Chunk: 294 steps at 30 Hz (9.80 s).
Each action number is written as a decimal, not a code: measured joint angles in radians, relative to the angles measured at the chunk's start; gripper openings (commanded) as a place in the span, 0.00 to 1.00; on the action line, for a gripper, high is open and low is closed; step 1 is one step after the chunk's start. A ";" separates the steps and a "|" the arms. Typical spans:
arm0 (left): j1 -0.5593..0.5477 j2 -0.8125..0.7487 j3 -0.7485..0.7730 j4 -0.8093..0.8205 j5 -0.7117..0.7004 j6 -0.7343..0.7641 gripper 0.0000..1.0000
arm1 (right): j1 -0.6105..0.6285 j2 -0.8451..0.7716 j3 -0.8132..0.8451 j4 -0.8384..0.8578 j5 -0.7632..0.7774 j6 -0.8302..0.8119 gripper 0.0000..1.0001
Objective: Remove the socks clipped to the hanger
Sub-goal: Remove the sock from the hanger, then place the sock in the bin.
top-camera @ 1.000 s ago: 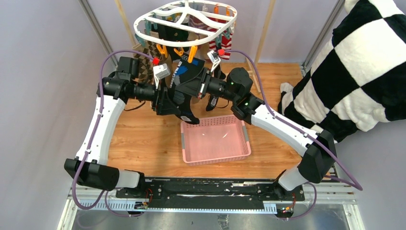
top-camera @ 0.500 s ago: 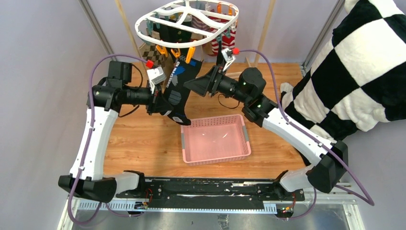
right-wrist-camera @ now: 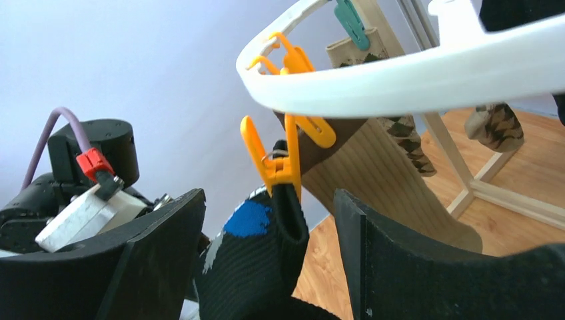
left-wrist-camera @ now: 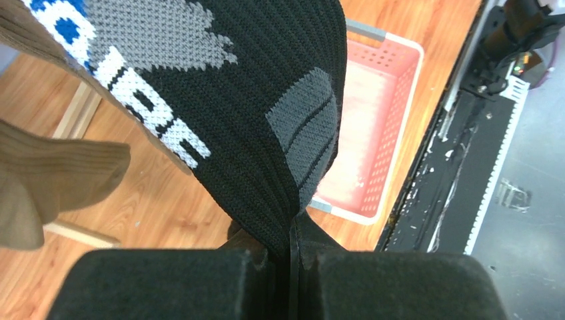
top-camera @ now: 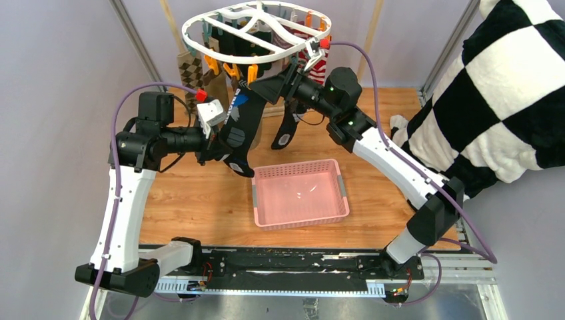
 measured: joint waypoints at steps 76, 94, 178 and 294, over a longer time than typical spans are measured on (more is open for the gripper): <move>0.000 -0.057 0.021 -0.129 -0.148 0.152 0.00 | 0.110 0.005 -0.076 0.110 0.200 -0.068 1.00; -0.006 -0.057 0.021 -0.131 -0.148 0.148 0.00 | 0.131 0.270 0.288 0.077 0.236 -0.099 0.70; -0.072 -0.058 0.042 -0.133 -0.174 0.117 0.00 | 0.145 0.282 0.174 0.367 0.354 -0.016 0.79; -0.078 -0.161 -0.085 -0.184 -0.264 0.245 0.00 | 0.182 -0.174 -0.593 0.391 -0.242 -0.397 1.00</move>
